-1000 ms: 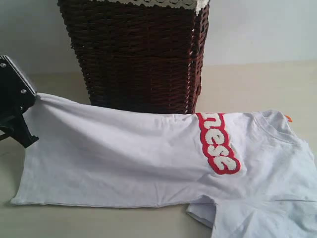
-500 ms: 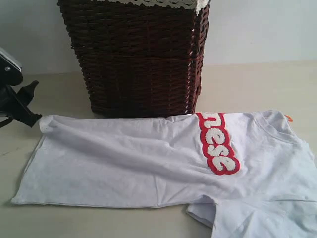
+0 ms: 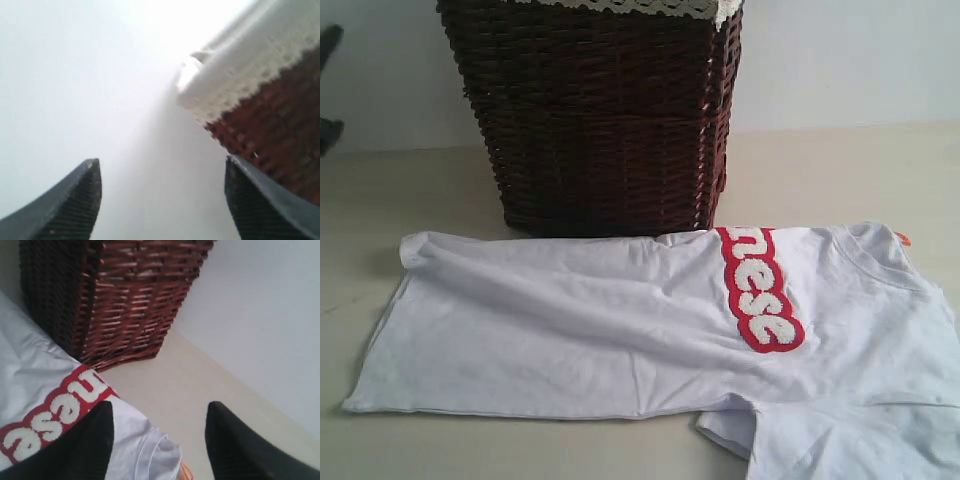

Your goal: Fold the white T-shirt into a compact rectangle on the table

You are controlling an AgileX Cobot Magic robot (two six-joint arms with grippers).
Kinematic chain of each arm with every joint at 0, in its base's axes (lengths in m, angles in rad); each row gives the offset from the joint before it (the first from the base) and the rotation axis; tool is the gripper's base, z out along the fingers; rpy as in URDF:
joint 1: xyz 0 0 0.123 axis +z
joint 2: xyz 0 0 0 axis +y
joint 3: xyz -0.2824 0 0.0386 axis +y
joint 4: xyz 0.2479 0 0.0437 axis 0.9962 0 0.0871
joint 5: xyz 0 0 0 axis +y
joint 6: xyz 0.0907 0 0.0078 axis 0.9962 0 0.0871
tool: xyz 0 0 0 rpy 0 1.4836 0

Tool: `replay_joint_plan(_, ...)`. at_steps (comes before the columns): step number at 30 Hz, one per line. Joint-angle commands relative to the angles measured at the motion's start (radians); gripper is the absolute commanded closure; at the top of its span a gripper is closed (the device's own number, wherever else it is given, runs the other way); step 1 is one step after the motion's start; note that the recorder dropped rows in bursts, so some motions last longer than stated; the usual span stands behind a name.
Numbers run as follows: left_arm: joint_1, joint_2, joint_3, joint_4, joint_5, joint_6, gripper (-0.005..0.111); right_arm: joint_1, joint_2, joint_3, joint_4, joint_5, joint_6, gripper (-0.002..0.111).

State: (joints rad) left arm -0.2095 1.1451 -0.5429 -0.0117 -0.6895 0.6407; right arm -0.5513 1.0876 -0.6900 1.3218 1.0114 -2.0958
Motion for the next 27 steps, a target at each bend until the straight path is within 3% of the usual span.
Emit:
replay_joint_plan(1, 0.001, -0.175, -0.004, -0.221, 0.022, -0.061, 0.039, -0.001, -0.13, -0.007, 0.008, 0.022, -0.019, 0.068)
replay_joint_plan(5, 0.001, -0.342, -0.002, -0.395, 0.176, -0.054, 0.039, -0.001, -0.276, -0.007, 0.004, 0.022, 0.002, 0.075)
replay_joint_plan(10, 0.001, -0.557, 0.034, -0.51, 0.535, -0.054, 0.039, -0.001, -0.435, -0.007, -0.082, 0.018, 0.149, 0.079)
replay_joint_plan(13, 0.001, -0.682, 0.075, -0.51, 0.784, -0.091, 0.039, -0.001, -0.514, -0.007, -0.15, 0.013, 0.268, 0.092)
replay_joint_plan(15, 0.001, -0.753, 0.107, -0.51, 0.873, -0.099, 0.039, -0.001, -0.564, -0.007, -0.171, 0.006, 0.345, 0.103)
replay_joint_plan(16, 0.001, -0.788, 0.124, -0.507, 0.901, -0.099, 0.039, -0.001, -0.583, -0.007, -0.179, 0.003, 0.393, 0.109)
replay_joint_plan(22, 0.005, -0.926, 0.202, -0.49, 0.983, -0.099, 0.039, -0.001, -0.648, -0.005, -0.228, -0.017, 0.791, 0.108)
replay_joint_plan(27, 0.043, -0.986, 0.217, -0.49, 1.121, -0.099, 0.039, -0.001, -0.667, -0.005, -0.365, -0.017, 0.888, 0.108)
